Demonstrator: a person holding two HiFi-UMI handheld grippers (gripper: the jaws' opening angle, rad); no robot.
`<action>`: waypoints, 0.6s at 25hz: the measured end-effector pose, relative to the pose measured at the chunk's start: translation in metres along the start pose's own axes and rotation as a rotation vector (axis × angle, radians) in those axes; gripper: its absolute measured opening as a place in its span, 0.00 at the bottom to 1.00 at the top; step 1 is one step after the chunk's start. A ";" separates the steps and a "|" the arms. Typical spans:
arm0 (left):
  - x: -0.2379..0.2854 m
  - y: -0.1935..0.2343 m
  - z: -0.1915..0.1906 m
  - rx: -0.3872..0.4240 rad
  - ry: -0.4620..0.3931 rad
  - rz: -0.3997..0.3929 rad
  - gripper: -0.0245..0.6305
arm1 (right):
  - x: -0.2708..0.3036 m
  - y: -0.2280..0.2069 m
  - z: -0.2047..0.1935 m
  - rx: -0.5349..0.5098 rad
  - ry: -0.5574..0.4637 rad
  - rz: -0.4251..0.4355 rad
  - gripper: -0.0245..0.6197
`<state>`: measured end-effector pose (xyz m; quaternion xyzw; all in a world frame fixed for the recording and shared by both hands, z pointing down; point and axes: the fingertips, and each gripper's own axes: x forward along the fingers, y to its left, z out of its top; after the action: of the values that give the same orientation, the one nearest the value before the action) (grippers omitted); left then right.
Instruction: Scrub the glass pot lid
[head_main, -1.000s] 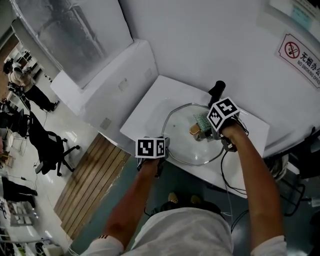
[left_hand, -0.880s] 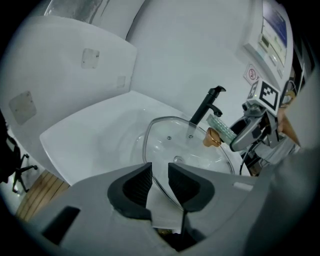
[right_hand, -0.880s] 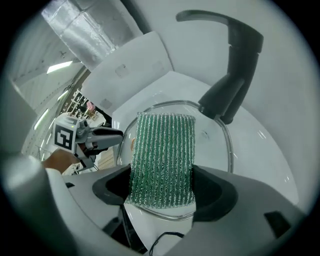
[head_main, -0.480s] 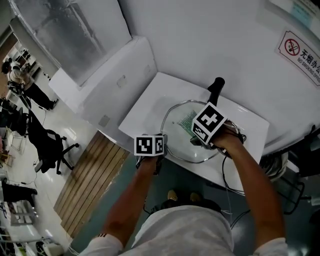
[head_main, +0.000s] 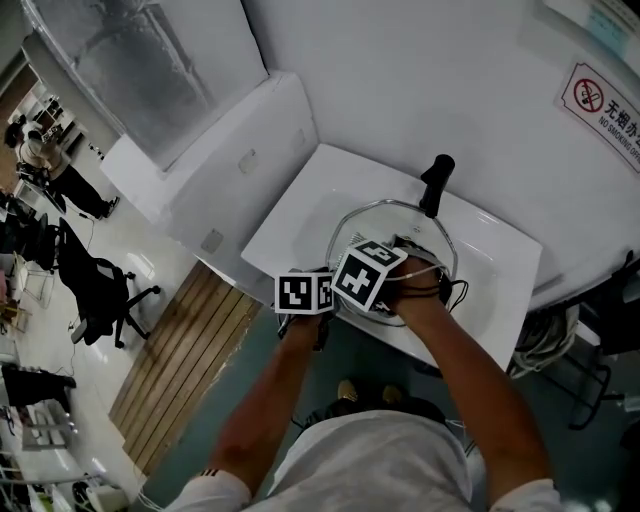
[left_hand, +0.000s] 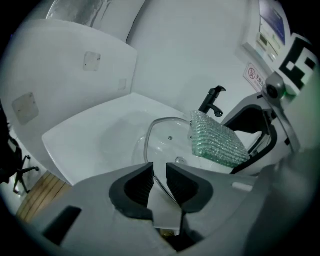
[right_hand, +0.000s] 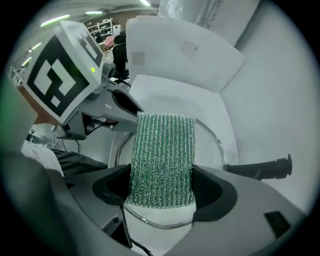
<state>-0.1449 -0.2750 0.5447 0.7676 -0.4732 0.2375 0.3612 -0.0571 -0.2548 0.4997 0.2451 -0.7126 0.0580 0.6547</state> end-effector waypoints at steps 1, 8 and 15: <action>0.000 0.003 -0.001 0.003 0.004 0.011 0.17 | 0.002 0.002 0.000 -0.003 0.001 -0.003 0.58; 0.000 -0.004 0.003 -0.006 -0.021 -0.021 0.17 | 0.004 0.002 -0.002 0.017 -0.044 -0.007 0.58; 0.001 -0.004 0.003 -0.002 -0.015 -0.016 0.17 | -0.001 -0.016 -0.024 0.225 -0.177 0.114 0.58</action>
<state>-0.1413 -0.2766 0.5421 0.7728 -0.4698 0.2283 0.3606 -0.0288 -0.2590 0.4979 0.2800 -0.7694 0.1528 0.5534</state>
